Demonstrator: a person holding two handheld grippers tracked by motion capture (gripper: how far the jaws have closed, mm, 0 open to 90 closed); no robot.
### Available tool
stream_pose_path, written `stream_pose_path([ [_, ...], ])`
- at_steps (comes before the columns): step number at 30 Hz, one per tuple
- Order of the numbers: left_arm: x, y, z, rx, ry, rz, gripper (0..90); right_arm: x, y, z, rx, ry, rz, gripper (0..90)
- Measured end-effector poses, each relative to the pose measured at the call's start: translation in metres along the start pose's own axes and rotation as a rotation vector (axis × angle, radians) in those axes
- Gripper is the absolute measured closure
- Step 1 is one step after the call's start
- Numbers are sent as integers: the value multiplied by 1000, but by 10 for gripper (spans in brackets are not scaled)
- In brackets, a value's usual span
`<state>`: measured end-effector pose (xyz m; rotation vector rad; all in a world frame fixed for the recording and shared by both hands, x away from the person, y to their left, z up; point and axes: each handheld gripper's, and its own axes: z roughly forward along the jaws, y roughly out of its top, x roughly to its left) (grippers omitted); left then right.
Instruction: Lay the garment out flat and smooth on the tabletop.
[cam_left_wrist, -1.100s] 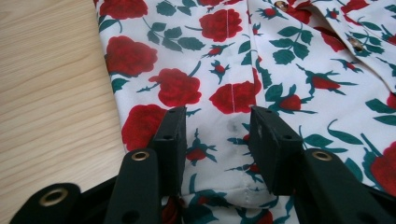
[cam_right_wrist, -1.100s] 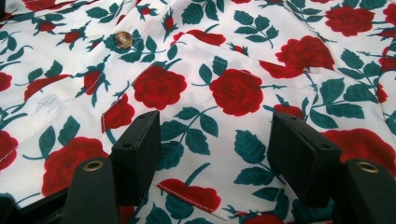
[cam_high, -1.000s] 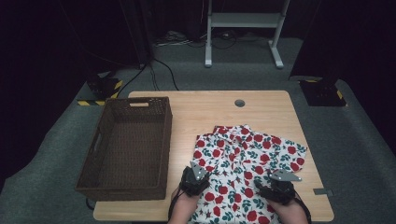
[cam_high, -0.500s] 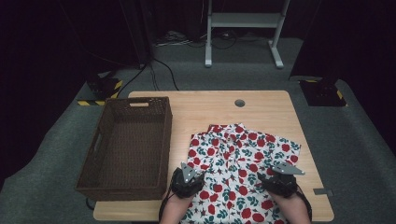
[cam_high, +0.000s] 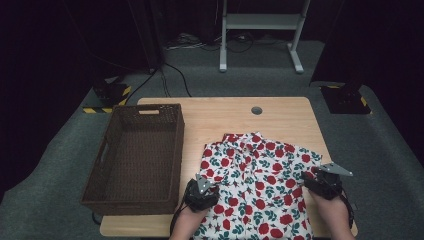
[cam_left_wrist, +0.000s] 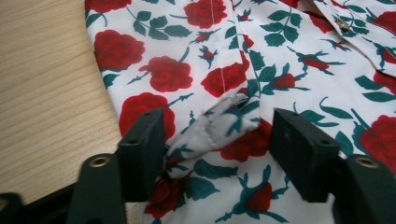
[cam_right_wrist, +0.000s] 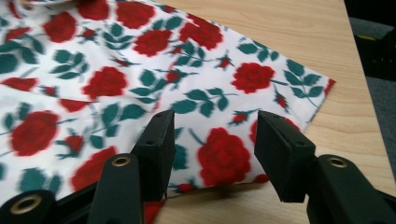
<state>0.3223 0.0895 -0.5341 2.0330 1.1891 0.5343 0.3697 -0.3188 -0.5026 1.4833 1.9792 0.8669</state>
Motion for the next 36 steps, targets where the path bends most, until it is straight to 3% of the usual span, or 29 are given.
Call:
stream_pose_path([
  [9, 1, 0, 1, 4, -10, -5, 307, -21, -1, 14, 44, -44, 34, 496],
  [12, 0, 0, 1, 8, -20, 0, 267, -26, -1, 17, 60, -57, 46, 500],
  [21, 0, 0, 1, 9, -21, -2, 265, -32, -3, 24, 90, -65, 87, 494],
  [23, 0, 0, 1, 8, -21, -2, 265, -31, -3, 24, 87, -64, 87, 563],
  [26, 0, 0, 1, 9, -21, -2, 266, -26, -3, 23, 83, -46, 66, 768],
  [28, 0, 0, 1, 9, -20, -2, 265, -22, -3, 23, 85, -47, 45, 840],
  [36, 0, 0, 1, 9, -19, -1, 265, -6, 14, 2, 18, -109, -47, 863],
])
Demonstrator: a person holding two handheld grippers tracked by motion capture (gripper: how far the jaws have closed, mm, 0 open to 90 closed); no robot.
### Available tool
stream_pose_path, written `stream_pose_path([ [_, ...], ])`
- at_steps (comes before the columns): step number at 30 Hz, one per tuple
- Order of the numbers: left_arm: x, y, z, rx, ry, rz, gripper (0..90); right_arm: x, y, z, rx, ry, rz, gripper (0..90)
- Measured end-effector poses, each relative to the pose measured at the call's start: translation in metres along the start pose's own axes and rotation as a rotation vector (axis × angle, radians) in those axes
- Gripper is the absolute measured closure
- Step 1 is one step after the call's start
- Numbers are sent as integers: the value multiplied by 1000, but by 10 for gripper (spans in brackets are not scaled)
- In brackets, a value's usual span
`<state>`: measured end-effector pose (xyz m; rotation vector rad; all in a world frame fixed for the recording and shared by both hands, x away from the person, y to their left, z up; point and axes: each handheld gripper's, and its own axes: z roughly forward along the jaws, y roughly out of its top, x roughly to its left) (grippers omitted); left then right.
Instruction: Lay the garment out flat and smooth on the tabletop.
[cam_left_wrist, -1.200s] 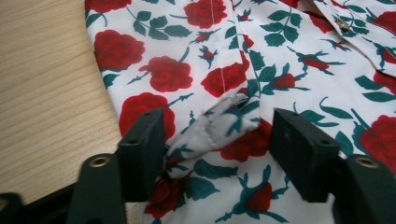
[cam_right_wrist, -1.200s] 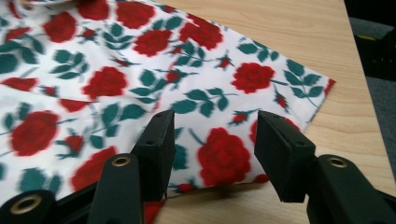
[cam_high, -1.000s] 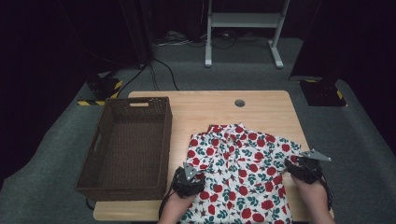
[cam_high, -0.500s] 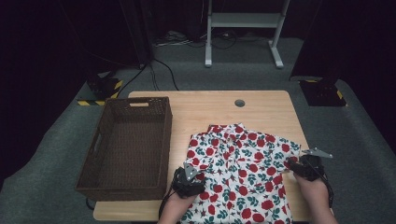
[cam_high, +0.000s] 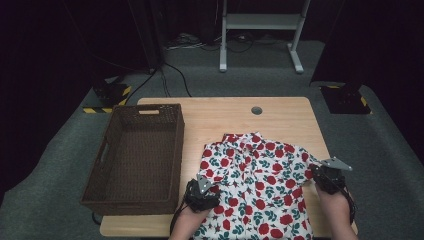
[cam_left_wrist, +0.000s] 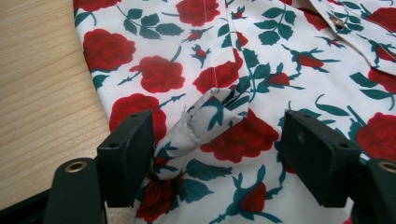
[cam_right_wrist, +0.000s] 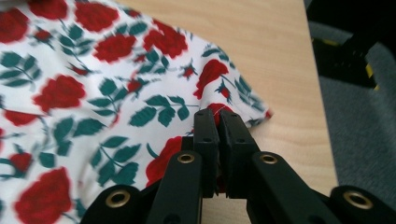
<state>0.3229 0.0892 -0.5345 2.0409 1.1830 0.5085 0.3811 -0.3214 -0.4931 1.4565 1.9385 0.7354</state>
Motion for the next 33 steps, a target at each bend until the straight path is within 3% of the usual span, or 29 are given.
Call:
stream_pose_path([
  [8, 0, 0, 0, 0, -1, 0, 265, 29, 18, -14, -42, 9, -78, 863],
  [18, 0, 0, 0, 0, -2, -1, 265, 87, 24, 8, -23, 70, -190, 859],
  [22, 0, 0, 0, 0, -2, -1, 265, 103, 26, 14, -18, 97, -211, 769],
  [27, 0, 0, 0, 0, -1, 0, 265, 102, 30, 4, -59, 106, -203, 732],
  [33, 0, 0, 0, 0, -1, 0, 264, 76, 31, -9, -72, 58, -173, 788],
])
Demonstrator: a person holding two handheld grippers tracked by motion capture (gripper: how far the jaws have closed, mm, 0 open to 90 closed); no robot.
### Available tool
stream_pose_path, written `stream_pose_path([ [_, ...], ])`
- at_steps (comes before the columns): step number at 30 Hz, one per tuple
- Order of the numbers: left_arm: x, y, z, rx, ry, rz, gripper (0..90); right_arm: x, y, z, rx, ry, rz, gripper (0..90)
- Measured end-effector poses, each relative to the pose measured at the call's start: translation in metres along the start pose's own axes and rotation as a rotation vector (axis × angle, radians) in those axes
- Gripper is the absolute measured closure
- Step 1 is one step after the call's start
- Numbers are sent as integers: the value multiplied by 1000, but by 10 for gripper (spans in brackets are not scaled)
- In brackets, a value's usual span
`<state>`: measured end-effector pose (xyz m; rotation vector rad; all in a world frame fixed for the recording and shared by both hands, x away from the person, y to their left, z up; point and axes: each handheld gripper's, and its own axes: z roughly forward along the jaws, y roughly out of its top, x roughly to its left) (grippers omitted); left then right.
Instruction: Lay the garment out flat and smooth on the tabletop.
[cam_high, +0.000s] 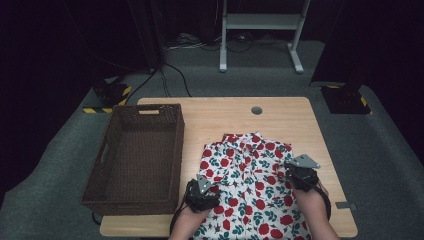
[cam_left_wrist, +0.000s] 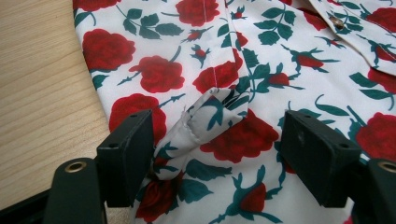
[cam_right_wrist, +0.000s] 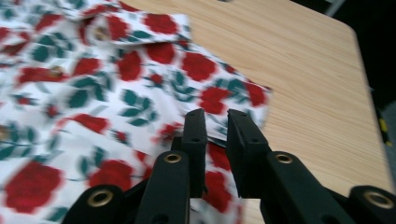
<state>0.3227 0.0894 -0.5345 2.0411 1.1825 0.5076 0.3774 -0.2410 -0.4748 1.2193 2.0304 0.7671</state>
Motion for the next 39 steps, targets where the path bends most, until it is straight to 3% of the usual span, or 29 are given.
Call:
stream_pose_path([
  [4, 0, 0, 0, 0, 1, -1, 264, -20, -10, 3, 27, -57, 39, 805],
  [9, 0, 0, 0, 0, 3, 0, 265, -39, -26, 23, 81, -90, 87, 788],
  [16, 0, 0, 0, -1, 4, -1, 266, -44, -33, 48, 109, -97, 123, 772],
  [20, 0, 0, 0, 0, 4, 0, 266, -41, -26, 53, 93, -86, 126, 767],
  [26, 0, 0, -1, 0, 4, -1, 266, -28, -7, 54, 60, -58, 92, 755],
  [34, 0, 0, -1, -1, 5, -1, 266, -29, 0, 51, 57, -53, 93, 753],
  [39, 0, -1, -1, -1, 6, -2, 267, -13, 11, 60, 53, -18, 70, 747],
])
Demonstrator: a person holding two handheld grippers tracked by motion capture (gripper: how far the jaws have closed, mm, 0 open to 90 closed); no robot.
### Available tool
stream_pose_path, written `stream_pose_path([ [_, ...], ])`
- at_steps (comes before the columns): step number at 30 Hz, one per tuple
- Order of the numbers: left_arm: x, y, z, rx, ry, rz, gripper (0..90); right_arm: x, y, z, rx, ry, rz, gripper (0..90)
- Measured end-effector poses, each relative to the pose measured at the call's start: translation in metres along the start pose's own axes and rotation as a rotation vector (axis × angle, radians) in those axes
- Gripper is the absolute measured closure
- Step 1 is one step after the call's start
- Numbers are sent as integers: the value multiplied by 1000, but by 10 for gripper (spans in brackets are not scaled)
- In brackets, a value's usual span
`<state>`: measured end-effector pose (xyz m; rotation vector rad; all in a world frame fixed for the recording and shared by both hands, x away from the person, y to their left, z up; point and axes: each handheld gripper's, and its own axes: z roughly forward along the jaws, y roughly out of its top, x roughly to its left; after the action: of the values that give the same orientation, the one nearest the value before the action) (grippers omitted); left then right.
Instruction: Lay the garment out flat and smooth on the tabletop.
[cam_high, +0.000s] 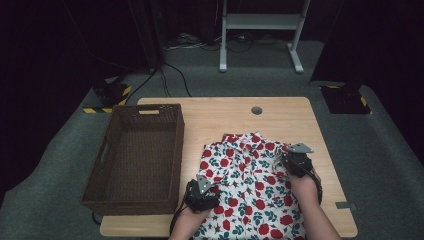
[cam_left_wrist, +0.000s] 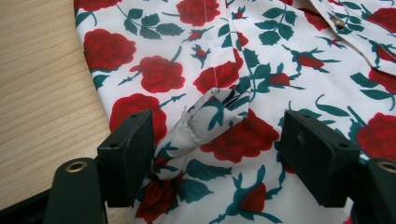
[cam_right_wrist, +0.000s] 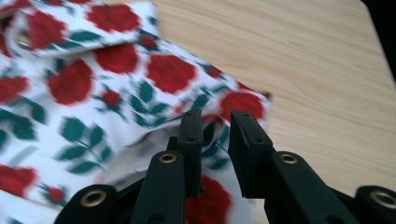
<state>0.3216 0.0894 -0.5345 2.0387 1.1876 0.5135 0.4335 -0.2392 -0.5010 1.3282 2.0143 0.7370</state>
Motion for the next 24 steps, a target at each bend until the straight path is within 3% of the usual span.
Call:
stream_pose_path([
  [5, 0, 0, 0, 0, 0, 0, 267, 20, 17, -1, -30, 31, -40, 737],
  [9, 0, 0, 0, 0, -1, 0, 266, 17, 20, -13, -52, 27, -54, 735],
  [16, 0, 1, 1, 2, -3, -1, 263, -5, -15, -37, -32, 39, -24, 713],
  [24, 0, 1, 1, 1, 1, 1, 263, -2, -54, -47, -6, 123, 23, 623],
])
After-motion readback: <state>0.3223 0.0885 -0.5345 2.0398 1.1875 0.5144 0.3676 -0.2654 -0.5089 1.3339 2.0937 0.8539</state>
